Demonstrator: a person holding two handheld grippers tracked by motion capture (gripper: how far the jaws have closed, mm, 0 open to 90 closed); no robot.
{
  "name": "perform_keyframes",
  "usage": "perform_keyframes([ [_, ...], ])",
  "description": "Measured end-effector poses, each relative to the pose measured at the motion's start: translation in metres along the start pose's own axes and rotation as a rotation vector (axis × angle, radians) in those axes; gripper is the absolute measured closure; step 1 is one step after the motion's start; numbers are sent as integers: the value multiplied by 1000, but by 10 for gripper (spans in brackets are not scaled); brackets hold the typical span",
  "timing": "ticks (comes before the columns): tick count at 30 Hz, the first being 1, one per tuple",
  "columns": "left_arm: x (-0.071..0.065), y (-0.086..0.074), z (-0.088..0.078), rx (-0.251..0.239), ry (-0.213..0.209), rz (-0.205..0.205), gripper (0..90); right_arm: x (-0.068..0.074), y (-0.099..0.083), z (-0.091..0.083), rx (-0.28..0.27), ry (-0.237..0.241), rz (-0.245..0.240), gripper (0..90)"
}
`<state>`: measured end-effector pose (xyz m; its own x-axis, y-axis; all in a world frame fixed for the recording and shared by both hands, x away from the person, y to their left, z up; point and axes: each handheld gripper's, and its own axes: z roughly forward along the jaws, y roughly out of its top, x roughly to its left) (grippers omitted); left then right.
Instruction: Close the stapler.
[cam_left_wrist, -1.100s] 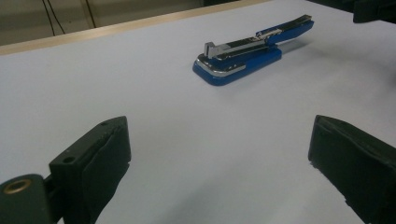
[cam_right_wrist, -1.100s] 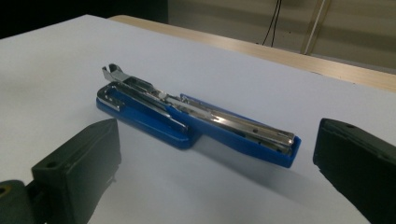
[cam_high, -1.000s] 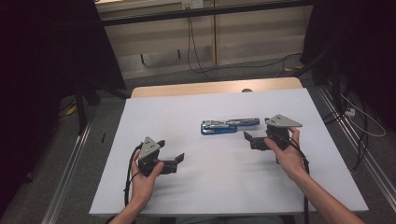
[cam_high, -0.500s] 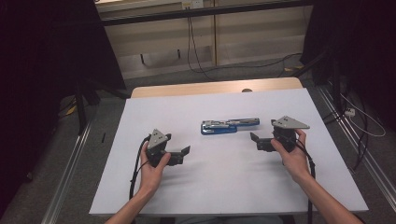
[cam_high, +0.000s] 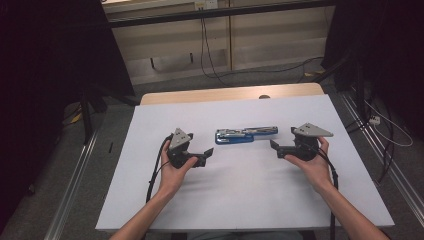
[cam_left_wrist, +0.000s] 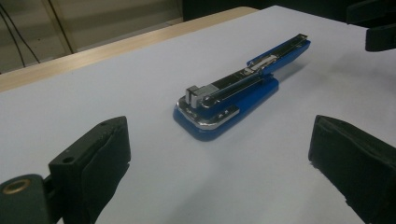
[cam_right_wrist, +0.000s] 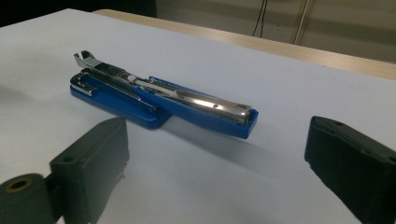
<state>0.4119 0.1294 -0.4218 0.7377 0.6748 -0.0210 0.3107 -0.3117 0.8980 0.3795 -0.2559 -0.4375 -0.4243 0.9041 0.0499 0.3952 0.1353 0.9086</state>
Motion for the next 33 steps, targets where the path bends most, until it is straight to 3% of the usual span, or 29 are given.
perform_keyframes([
  [3, 1, 6, 4, -22, 3, -10, 64, -1, 1, 1, -8, 6, 0, 164],
  [7, 4, 12, 12, -15, 11, -11, 61, 0, 6, 5, 1, 12, -7, 261],
  [14, 9, 21, 26, -22, 26, -13, 84, 0, 8, 16, 0, 25, 25, 314],
  [16, 11, 22, 32, -32, 26, -21, 82, -2, 5, 19, 15, 25, 11, 358],
  [19, 11, 20, 35, -36, 20, -32, 80, -3, 5, 19, 10, 33, 32, 426],
  [21, 11, 16, 40, -11, 20, -30, 64, -5, 4, 18, 1, 37, 30, 513],
  [23, 11, 14, 42, -3, 27, -15, 63, -5, 3, 18, 5, 39, 26, 539],
  [24, 12, 13, 43, 6, 17, -22, 56, -6, 1, 17, 14, 42, 17, 657],
  [25, 12, 13, 43, 6, 17, -22, 53, -6, 1, 17, 14, 42, 17, 657],
  [29, 10, 12, 46, 12, 11, -18, 41, -10, -2, 17, 34, 35, 0, 874],
  [33, 9, 12, 47, 7, 6, -7, 47, -12, -4, 18, 66, 29, -16, 900],
])
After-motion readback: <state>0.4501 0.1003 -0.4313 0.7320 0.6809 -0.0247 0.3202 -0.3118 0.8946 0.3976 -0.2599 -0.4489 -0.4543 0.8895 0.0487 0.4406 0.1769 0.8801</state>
